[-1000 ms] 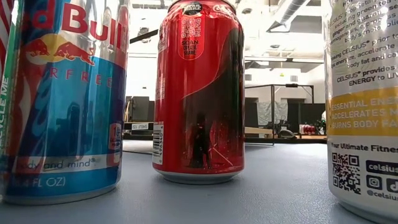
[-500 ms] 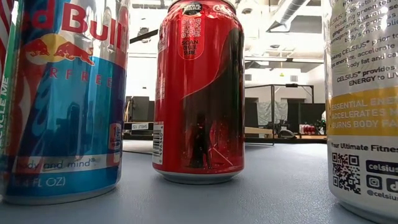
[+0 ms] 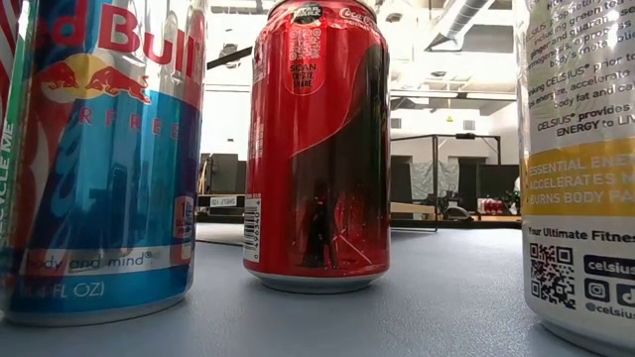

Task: Place canned beverage on shelf
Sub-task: Put blue soda can on the shelf aligned with the other blue soda cans

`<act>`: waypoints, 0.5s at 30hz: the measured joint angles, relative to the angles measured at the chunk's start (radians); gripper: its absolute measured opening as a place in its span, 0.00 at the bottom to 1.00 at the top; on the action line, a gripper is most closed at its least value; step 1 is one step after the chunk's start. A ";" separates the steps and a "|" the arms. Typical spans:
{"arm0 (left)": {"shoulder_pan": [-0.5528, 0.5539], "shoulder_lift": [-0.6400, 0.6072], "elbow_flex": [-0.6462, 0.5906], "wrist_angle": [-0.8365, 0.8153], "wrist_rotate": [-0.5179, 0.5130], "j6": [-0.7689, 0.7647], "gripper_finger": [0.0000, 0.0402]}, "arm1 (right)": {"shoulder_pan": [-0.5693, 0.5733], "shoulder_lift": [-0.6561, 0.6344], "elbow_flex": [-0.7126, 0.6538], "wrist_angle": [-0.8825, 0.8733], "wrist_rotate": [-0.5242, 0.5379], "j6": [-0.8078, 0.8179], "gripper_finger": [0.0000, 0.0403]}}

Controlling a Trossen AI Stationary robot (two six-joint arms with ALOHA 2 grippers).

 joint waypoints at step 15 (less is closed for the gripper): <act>0.000 0.000 0.000 -0.018 -0.068 0.013 0.48 | 0.044 0.359 0.274 0.221 -0.059 -0.175 0.80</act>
